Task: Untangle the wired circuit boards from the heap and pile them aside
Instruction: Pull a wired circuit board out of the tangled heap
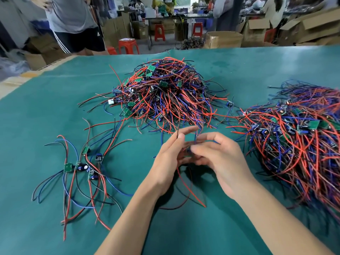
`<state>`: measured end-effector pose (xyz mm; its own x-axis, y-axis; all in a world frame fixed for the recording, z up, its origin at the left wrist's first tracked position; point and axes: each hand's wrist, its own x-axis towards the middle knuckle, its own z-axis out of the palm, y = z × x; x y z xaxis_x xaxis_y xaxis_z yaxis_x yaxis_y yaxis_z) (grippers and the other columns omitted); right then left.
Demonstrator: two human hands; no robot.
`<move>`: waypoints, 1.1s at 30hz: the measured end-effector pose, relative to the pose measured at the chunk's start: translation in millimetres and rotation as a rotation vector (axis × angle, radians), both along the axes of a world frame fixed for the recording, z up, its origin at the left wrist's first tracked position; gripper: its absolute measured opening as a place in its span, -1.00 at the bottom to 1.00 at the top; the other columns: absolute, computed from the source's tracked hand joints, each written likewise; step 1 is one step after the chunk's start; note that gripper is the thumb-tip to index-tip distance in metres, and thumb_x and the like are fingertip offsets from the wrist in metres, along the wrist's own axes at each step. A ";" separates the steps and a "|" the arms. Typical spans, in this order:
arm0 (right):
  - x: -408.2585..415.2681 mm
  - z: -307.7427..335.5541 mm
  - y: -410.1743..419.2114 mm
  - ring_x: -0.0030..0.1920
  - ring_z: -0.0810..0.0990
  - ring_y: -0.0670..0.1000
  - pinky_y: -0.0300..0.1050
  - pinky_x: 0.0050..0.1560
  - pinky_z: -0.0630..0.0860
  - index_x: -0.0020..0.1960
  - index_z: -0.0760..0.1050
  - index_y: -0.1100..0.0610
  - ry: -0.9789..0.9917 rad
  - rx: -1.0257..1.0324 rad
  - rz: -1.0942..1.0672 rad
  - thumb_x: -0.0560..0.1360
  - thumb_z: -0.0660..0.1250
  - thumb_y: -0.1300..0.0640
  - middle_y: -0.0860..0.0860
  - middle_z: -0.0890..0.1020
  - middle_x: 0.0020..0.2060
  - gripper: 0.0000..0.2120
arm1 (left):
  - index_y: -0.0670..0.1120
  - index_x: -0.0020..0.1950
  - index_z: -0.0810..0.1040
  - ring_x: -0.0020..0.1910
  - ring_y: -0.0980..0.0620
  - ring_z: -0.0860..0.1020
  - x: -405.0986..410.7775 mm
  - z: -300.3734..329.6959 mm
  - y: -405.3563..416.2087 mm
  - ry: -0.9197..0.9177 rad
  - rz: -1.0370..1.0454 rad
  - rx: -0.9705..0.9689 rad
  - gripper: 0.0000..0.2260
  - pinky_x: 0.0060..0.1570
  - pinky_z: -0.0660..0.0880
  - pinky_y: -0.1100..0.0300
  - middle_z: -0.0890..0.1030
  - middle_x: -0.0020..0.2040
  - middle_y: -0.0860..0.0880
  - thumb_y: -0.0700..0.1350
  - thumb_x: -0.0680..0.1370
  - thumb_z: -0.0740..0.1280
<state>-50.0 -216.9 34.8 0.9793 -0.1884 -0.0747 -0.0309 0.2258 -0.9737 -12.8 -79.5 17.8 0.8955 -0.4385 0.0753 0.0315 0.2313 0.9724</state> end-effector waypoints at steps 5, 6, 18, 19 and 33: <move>7.3 5.3 -21.7 -0.29 0.66 -0.02 -0.21 -0.25 0.57 -0.01 0.62 0.24 -0.013 0.050 -0.206 0.44 0.45 0.43 0.07 0.71 -0.30 -0.82 | 0.00 0.20 0.63 0.04 -0.07 0.64 0.7 2.2 2.5 0.053 -0.010 -0.014 -0.68 0.05 0.52 0.13 0.68 0.11 -0.19 0.07 0.60 0.19; 8.4 6.1 -25.3 -0.32 0.64 -0.04 -0.22 -0.26 0.58 -0.03 0.62 0.24 -0.015 0.082 -0.238 0.45 0.44 0.44 0.06 0.70 -0.31 -0.84 | 0.00 0.14 0.66 0.02 -0.05 0.64 1.2 1.6 3.4 0.052 -0.011 -0.031 -0.75 0.03 0.53 0.15 0.69 0.10 -0.19 -0.02 0.58 0.24; 6.2 16.3 -33.6 -0.37 0.55 -0.03 -0.25 -0.40 0.50 -0.14 0.64 0.14 0.007 0.577 0.107 0.29 0.35 0.32 0.11 0.71 -0.13 -0.80 | -0.12 0.14 0.60 -0.17 -0.01 0.66 0.5 0.0 1.4 0.060 0.077 -0.027 -0.73 -0.15 0.56 0.25 0.70 -0.06 -0.18 0.02 0.65 0.22; 5.8 13.6 -29.2 -0.36 0.55 -0.04 -0.25 -0.41 0.49 -0.10 0.62 0.13 0.019 0.498 0.136 0.29 0.36 0.32 0.09 0.71 -0.14 -0.78 | -0.12 0.12 0.62 -0.19 -0.01 0.65 0.2 1.1 1.8 0.060 0.048 -0.009 -0.69 -0.20 0.54 0.27 0.70 -0.06 -0.18 0.08 0.63 0.23; 1.6 1.6 -12.7 -0.36 0.56 -0.05 -0.26 -0.36 0.46 -0.18 0.65 0.17 -0.089 -0.006 -0.144 0.42 0.48 0.44 0.10 0.71 -0.24 -0.81 | -0.28 0.06 0.62 -0.40 0.07 0.55 -1.6 -2.7 0.7 0.010 -0.017 0.067 -0.85 -0.44 0.31 0.31 0.69 -0.10 -0.21 -0.21 0.57 0.37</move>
